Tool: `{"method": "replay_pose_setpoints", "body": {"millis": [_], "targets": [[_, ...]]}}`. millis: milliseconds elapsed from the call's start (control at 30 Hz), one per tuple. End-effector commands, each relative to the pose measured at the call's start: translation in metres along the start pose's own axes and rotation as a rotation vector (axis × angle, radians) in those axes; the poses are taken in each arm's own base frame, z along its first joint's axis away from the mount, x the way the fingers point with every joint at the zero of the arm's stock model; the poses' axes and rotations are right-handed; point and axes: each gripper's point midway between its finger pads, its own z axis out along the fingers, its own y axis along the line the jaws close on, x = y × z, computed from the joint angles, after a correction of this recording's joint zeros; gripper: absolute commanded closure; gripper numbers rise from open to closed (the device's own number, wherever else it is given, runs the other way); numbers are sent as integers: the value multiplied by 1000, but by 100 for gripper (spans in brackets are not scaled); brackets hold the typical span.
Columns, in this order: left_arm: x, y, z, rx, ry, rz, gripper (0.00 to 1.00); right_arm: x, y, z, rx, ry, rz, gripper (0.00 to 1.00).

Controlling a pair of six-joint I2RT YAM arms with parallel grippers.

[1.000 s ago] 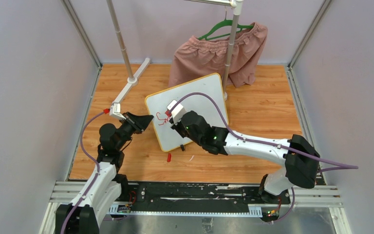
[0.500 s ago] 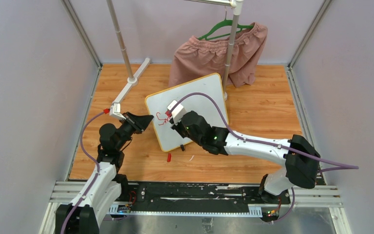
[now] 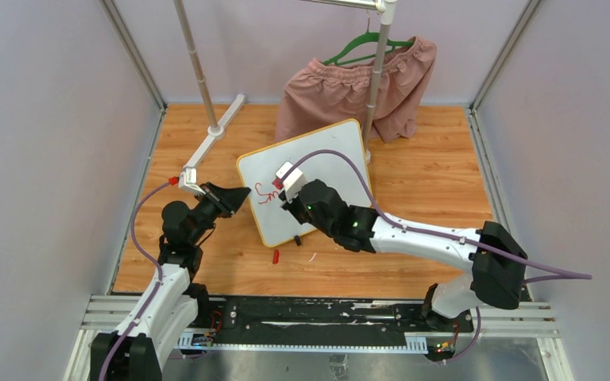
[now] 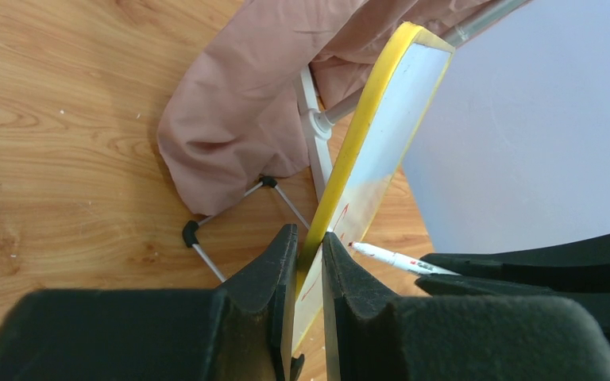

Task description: Write a sentence on the whiteboard

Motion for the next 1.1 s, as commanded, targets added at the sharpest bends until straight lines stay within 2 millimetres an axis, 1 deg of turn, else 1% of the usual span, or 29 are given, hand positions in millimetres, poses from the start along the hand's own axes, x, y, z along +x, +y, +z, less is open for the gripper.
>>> {"method": "replay_pose_setpoints", "body": {"millis": [0,100,133,267,300,433,533,800,1067], "targets": [[1,-5,-2,27,1,5,100,-47,-19,-19,32,-107,55,100],[1,-5,-2,27,1,6,100,-51,-26,-25,50,-122,75,100],[0,-5,-2,28,1,7,100,-50,-29,-26,60,-120,85,100],[0,-5,-2,28,1,7,100,-40,-40,-26,84,-107,129,100],[0,-5,-2,27,2,7,100,-35,-42,-25,88,-104,131,100],[1,-5,-2,29,4,5,100,-27,-43,-22,93,-106,165,100],[0,-6,-2,30,3,5,100,-20,-40,-19,82,-78,149,100],[1,-6,-2,30,6,5,100,-10,-24,-9,8,-42,123,100],[1,-5,-1,28,7,5,100,-9,-14,-7,-35,-46,122,100]]}}
